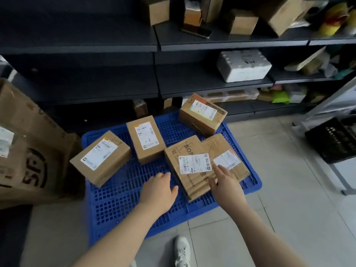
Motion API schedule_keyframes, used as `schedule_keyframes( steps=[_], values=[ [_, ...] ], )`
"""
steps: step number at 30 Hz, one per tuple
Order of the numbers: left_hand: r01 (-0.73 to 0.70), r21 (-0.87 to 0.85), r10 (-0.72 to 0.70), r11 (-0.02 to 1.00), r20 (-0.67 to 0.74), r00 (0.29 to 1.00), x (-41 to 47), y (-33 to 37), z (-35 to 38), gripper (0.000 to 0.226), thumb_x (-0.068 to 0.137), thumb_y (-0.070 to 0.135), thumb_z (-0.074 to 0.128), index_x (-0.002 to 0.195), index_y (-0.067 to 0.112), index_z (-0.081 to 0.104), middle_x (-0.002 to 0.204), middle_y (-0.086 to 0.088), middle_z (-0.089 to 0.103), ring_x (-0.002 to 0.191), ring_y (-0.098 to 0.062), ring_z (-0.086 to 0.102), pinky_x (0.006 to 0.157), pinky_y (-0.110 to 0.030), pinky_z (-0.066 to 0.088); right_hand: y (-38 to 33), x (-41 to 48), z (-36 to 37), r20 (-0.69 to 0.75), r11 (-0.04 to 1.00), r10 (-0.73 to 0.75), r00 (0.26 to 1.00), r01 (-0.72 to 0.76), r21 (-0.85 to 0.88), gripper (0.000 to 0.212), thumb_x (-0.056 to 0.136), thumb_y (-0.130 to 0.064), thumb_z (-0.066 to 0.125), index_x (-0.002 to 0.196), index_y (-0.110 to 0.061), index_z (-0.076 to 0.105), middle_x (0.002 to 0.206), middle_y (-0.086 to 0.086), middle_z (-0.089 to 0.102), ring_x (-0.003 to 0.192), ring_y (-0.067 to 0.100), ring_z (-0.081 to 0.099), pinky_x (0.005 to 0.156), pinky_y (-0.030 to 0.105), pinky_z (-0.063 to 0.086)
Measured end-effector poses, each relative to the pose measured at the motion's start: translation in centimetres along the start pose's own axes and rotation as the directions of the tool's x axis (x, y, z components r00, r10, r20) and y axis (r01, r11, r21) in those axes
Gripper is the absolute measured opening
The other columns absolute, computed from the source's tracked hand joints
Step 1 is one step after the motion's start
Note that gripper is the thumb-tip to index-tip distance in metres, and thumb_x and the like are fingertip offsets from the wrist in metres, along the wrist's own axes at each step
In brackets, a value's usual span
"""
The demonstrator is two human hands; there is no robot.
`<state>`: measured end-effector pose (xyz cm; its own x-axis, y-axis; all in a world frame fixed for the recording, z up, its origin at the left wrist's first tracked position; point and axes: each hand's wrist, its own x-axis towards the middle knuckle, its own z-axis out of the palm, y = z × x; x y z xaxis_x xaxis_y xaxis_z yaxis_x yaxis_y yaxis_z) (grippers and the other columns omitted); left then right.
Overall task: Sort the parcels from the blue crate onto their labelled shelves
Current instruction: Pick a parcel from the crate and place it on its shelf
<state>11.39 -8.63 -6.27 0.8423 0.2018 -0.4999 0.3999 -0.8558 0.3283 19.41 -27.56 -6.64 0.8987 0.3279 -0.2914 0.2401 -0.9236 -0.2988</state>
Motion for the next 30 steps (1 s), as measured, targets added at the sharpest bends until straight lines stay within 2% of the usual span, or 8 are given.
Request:
schedule_keyframes(
  steps=[5,9,11,12,15,18,23,30],
  values=[
    [0.164,-0.196,-0.139,0.967,0.136,0.981,5.4,1.9,4.9,0.079,0.096,0.050,0.041,0.152,0.010,0.003,0.155,-0.012,0.024,0.132,-0.026,0.042,0.099,-0.034,0.044,4.2,5.7,2.8,0.095,0.999,0.011,0.995,-0.015,0.044,0.055,0.098,-0.031,0.042,0.148,-0.026,0.020,0.152,0.005,0.028,0.136,0.024,0.032,0.103,0.035,0.037],
    [0.271,-0.387,-0.205,0.881,0.202,0.958,8.4,2.8,7.8,0.090,0.094,0.047,0.048,0.151,0.012,-0.013,0.144,-0.011,0.043,0.110,-0.023,0.058,0.083,-0.031,0.048,6.4,9.2,6.0,0.163,0.994,0.016,0.987,-0.033,0.102,0.060,0.095,-0.029,0.045,0.147,-0.034,0.017,0.152,0.009,0.027,0.133,0.029,0.034,0.101,0.041,0.043],
    [0.309,-0.500,-0.227,0.809,0.219,0.949,9.4,3.1,8.8,0.094,0.094,0.041,0.053,0.150,0.013,-0.017,0.140,-0.007,0.048,0.100,-0.015,0.056,0.084,-0.027,0.046,7.1,10.1,7.3,0.177,0.988,-0.013,0.984,-0.014,0.152,0.064,0.093,-0.030,0.046,0.148,-0.035,0.014,0.145,0.005,0.036,0.123,0.025,0.045,0.095,0.042,0.047],
    [0.321,-0.560,-0.231,0.764,0.228,0.946,9.8,3.2,9.3,0.095,0.094,0.038,0.055,0.150,0.015,-0.018,0.144,-0.004,0.045,0.107,-0.013,0.054,0.090,-0.027,0.043,7.2,10.4,7.8,0.185,0.983,-0.026,0.982,-0.008,0.181,0.066,0.093,-0.031,0.047,0.148,-0.035,0.011,0.142,0.001,0.039,0.116,0.023,0.049,0.091,0.041,0.049],
    [0.332,-0.714,-0.251,0.617,0.221,0.942,10.3,3.5,10.3,0.089,0.090,0.028,0.063,0.151,0.024,-0.003,0.151,0.004,0.034,0.131,-0.017,0.041,0.105,-0.031,0.034,7.4,10.8,8.5,0.189,0.969,-0.026,0.982,-0.022,0.245,0.070,0.094,-0.031,0.049,0.149,-0.037,0.006,0.137,-0.003,0.043,0.102,0.019,0.057,0.084,0.039,0.052],
    [0.331,-0.768,-0.275,0.548,0.208,0.939,10.0,4.1,9.9,0.070,0.089,0.019,0.064,0.142,0.025,0.019,0.139,0.008,0.046,0.116,-0.009,0.047,0.098,-0.027,0.036,7.5,10.4,8.0,0.171,0.973,-0.022,0.985,-0.019,0.230,0.069,0.093,-0.034,0.050,0.149,-0.036,0.009,0.126,-0.003,0.051,0.094,0.015,0.058,0.074,0.032,0.051],
    [0.291,-0.767,-0.258,0.572,0.168,0.951,7.8,4.7,6.4,0.058,0.089,0.019,0.065,0.132,0.029,0.028,0.121,0.013,0.054,0.097,-0.003,0.052,0.087,-0.023,0.038,6.6,8.1,4.2,0.126,0.980,-0.032,0.992,0.006,0.199,0.067,0.091,-0.045,0.049,0.148,-0.035,0.014,0.106,-0.008,0.058,0.077,0.007,0.054,0.062,0.024,0.046],
    [0.178,-0.778,-0.274,0.603,0.007,0.962,1.8,4.9,-1.5,0.066,0.084,0.033,0.070,0.137,0.035,0.030,0.126,0.018,0.054,0.113,-0.009,0.054,0.098,-0.031,0.043,1.6,4.5,-4.4,-0.077,0.966,-0.145,0.986,0.158,0.204,0.060,0.086,-0.054,0.048,0.139,-0.049,0.020,0.077,-0.014,0.058,0.066,0.003,0.056,0.055,0.029,0.051]
  ],
)
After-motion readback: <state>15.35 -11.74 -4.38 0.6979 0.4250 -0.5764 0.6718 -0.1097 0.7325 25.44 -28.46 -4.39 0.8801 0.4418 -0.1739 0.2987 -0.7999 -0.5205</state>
